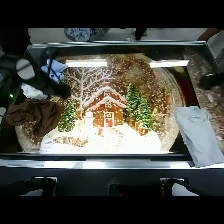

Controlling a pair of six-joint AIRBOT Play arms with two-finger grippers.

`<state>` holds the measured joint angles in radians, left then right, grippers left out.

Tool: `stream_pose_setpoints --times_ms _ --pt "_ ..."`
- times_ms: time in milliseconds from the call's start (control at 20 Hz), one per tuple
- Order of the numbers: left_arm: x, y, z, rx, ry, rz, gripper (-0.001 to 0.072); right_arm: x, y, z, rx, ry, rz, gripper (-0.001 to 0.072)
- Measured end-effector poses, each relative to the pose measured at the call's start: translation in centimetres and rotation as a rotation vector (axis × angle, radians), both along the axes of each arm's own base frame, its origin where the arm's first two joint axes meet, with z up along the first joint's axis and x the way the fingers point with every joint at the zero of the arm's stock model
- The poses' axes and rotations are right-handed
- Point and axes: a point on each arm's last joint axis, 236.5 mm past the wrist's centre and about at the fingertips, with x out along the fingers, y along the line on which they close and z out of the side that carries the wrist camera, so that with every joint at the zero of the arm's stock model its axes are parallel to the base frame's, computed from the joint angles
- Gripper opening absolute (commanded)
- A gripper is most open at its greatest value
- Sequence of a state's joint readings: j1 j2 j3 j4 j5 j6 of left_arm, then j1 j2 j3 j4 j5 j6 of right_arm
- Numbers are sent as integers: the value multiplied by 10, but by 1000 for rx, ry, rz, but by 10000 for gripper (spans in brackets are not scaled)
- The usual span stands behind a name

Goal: Fold the shirts.

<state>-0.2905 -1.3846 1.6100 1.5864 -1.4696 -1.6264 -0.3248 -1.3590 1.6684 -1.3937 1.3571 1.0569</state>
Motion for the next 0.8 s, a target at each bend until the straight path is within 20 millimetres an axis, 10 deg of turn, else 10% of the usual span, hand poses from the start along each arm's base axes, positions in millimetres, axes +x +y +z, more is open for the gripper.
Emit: stream_pose_setpoints --times_ms 250,800 --pt "-46 18 -60 -6 91 130 544 -16 92 -85 17 354 197 684" --pt "-52 20 -74 -33 68 193 544 -30 115 -106 6 469 236 683"
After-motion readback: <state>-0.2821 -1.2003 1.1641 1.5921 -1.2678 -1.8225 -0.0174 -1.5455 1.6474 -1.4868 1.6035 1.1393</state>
